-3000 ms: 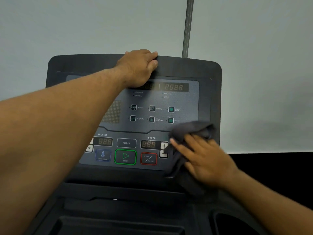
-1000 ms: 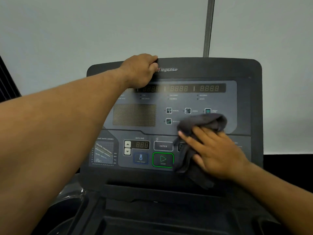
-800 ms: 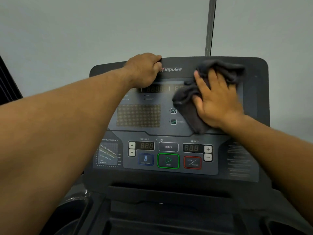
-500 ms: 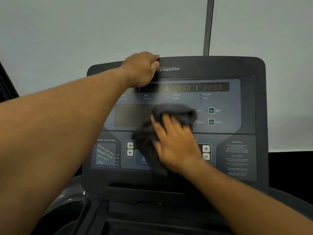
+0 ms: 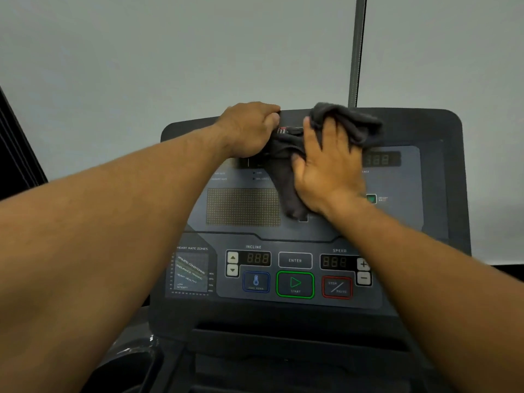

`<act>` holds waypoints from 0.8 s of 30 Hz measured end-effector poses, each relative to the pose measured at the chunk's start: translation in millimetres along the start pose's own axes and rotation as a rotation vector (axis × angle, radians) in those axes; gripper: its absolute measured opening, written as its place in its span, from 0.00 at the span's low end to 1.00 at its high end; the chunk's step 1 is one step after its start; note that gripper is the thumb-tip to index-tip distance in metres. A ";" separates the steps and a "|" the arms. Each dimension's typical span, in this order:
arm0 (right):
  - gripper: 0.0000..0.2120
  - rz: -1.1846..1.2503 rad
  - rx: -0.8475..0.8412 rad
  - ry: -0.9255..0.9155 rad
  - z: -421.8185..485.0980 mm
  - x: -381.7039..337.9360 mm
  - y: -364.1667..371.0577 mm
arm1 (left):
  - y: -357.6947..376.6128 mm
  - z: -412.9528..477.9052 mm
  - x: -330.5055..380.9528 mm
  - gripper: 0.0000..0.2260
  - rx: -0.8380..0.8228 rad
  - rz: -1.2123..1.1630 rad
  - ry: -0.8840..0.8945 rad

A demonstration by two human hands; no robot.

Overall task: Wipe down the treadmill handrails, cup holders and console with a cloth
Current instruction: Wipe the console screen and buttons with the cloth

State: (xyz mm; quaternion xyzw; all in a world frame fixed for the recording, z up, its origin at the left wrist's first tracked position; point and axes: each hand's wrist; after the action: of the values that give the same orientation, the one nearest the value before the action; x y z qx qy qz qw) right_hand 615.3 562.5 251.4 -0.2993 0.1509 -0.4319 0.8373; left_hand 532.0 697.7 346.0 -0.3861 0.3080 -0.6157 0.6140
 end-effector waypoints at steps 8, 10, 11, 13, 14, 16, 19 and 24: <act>0.30 0.071 -0.182 -0.526 -133.4 -34.5 10.4 | 1.2 -0.1 -1.1 0.18 -0.004 -0.009 -0.015; 0.30 0.035 -0.207 -0.646 -143.8 -4.5 9.0 | 2.1 0.4 -3.2 0.17 0.004 -0.017 -0.013; 0.30 0.022 -0.197 -0.676 -139.9 12.6 8.8 | 2.5 0.1 -3.4 0.17 0.007 -0.019 -0.012; 0.30 -0.011 -0.142 -0.625 -118.8 42.4 5.3 | 2.9 0.0 -2.4 0.17 0.011 -0.022 -0.013; 0.30 -0.026 -0.120 -0.550 -102.7 52.3 2.0 | 3.3 0.0 -1.6 0.17 0.012 -0.021 -0.015; 0.31 -0.038 -0.073 -0.394 -66.1 57.4 -4.3 | 4.0 -0.5 -0.8 0.17 0.015 -0.018 -0.022; 0.31 -0.020 -0.018 -0.169 -24.3 29.5 -7.0 | 5.3 1.8 -1.5 0.17 0.028 -0.013 -0.012; 0.30 0.033 0.031 -0.095 -11.1 -15.5 -0.4 | 9.3 3.7 -4.2 0.17 0.068 -0.011 -0.009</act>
State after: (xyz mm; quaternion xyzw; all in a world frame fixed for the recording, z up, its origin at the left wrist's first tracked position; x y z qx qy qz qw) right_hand 600.3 570.8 242.8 -0.3038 0.1091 -0.4057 0.8551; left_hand 539.8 701.7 339.5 -0.3694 0.2822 -0.6275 0.6246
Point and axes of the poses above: each hand's wrist, its own z-axis towards the middle knuckle, its own y-axis out of the palm, x = y × z, and after that the axes turned 5 degrees about -z, right-handed
